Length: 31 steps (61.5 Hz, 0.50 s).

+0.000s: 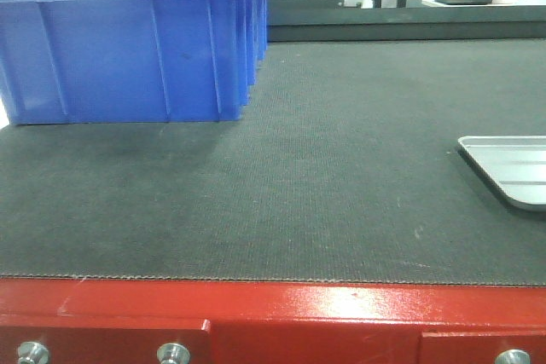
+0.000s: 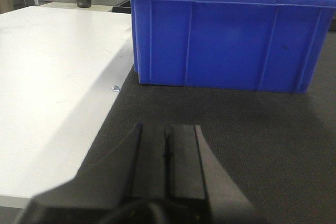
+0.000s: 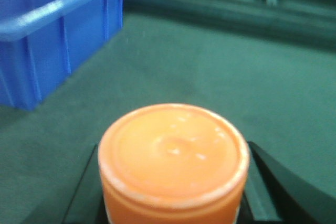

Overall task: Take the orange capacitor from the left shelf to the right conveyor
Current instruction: 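Lower the right gripper with the capacitor toward the conveyor belt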

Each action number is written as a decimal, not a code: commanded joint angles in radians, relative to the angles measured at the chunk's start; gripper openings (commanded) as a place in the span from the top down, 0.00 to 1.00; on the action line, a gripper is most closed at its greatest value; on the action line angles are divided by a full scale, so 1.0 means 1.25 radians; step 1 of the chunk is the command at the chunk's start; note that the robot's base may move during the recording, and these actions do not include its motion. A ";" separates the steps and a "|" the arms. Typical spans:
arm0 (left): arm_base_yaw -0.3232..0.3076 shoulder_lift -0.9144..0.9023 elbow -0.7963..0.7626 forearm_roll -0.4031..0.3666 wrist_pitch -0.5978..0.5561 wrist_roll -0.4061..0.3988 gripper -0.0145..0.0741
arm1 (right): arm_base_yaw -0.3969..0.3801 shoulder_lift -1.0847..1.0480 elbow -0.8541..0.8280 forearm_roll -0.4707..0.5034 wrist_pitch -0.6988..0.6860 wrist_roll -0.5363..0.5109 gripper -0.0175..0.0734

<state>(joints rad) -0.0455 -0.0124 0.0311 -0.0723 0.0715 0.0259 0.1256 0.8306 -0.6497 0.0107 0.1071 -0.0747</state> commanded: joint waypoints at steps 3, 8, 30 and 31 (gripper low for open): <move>0.000 -0.010 -0.004 -0.001 -0.071 -0.001 0.98 | -0.005 0.141 -0.027 -0.003 -0.175 -0.004 0.64; 0.000 -0.010 -0.004 -0.001 -0.071 -0.001 0.98 | -0.005 0.215 -0.025 -0.003 -0.243 -0.004 0.64; 0.000 -0.010 -0.004 -0.001 -0.071 -0.001 0.98 | -0.103 0.361 0.074 -0.003 -0.621 -0.004 0.64; 0.000 -0.010 -0.004 -0.001 -0.071 -0.001 0.98 | -0.110 0.362 0.078 -0.003 -0.621 -0.004 0.64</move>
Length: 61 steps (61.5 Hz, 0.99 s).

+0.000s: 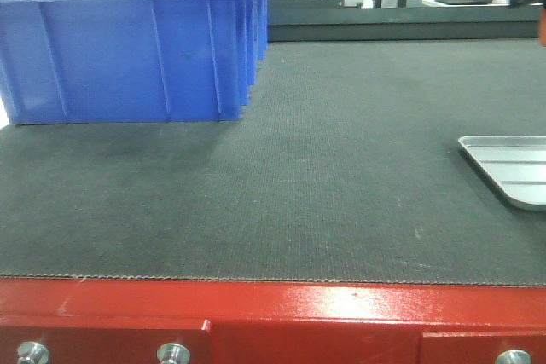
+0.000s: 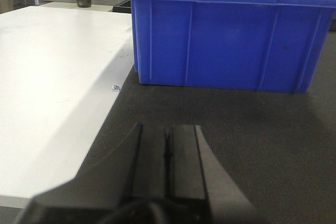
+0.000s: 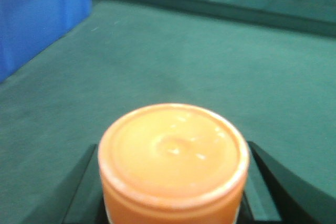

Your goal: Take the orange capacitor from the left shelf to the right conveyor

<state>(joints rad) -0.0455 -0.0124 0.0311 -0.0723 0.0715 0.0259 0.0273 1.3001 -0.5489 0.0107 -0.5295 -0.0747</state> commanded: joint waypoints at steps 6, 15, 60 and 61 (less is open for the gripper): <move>0.000 -0.010 -0.004 -0.001 -0.071 -0.001 0.98 | -0.075 0.001 0.018 -0.003 -0.128 -0.003 0.64; 0.000 -0.010 -0.004 -0.001 -0.071 -0.001 0.98 | -0.093 0.026 0.044 -0.003 -0.149 0.044 0.64; 0.000 -0.010 -0.004 -0.001 -0.071 -0.001 0.98 | -0.093 0.313 0.118 -0.044 -0.459 0.054 0.64; 0.000 -0.010 -0.004 -0.001 -0.071 -0.001 0.98 | -0.093 0.315 0.118 -0.044 -0.462 0.054 0.64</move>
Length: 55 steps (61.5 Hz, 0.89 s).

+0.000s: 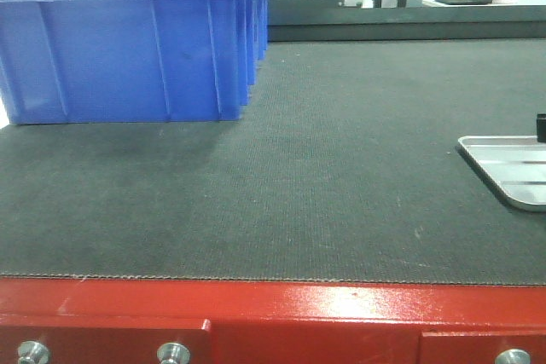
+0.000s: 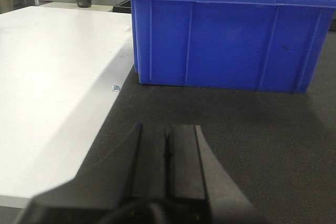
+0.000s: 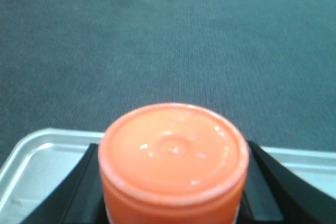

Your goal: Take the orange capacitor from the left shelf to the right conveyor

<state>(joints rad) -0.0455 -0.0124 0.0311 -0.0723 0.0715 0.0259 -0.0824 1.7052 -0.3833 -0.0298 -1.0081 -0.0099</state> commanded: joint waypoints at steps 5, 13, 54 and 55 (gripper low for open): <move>0.000 -0.010 -0.004 -0.001 -0.071 -0.001 0.98 | -0.006 -0.007 -0.014 -0.012 -0.091 0.002 0.64; 0.000 -0.010 -0.004 -0.001 -0.071 -0.001 0.98 | -0.006 -0.007 -0.007 -0.012 -0.111 0.003 0.49; 0.000 -0.010 -0.004 -0.001 -0.071 -0.001 0.98 | -0.005 -0.315 0.039 -0.012 0.148 0.074 0.12; 0.000 -0.010 -0.004 -0.001 -0.071 -0.001 0.98 | -0.005 -0.329 0.038 -0.012 0.164 0.077 0.12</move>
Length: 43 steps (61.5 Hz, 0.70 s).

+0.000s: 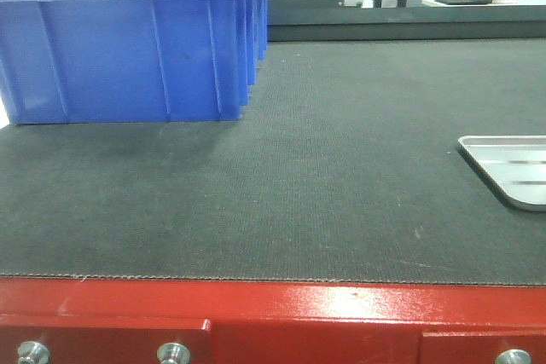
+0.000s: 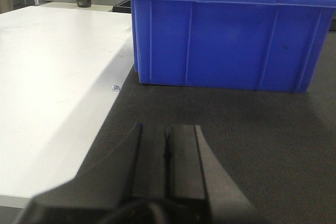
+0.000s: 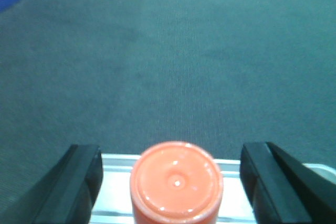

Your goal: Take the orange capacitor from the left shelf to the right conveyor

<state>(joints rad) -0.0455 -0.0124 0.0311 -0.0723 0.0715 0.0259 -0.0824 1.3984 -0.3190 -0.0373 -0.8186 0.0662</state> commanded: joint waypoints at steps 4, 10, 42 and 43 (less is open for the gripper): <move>0.000 -0.010 -0.004 -0.001 -0.071 -0.001 0.98 | -0.005 -0.163 -0.018 -0.006 0.110 0.025 0.15; 0.000 -0.010 -0.004 -0.001 -0.071 -0.001 0.98 | -0.004 -0.259 -0.042 -0.006 0.255 0.032 0.24; 0.000 -0.010 -0.004 -0.001 -0.071 -0.001 0.98 | -0.002 -0.646 -0.139 -0.006 0.655 0.032 0.75; 0.000 -0.010 -0.004 -0.001 -0.071 -0.001 0.98 | -0.002 -0.651 -0.139 -0.006 0.655 0.032 0.75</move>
<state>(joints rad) -0.0455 -0.0124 0.0311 -0.0723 0.0715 0.0259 -0.0824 0.6179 -0.4519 -0.0380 0.0602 0.1056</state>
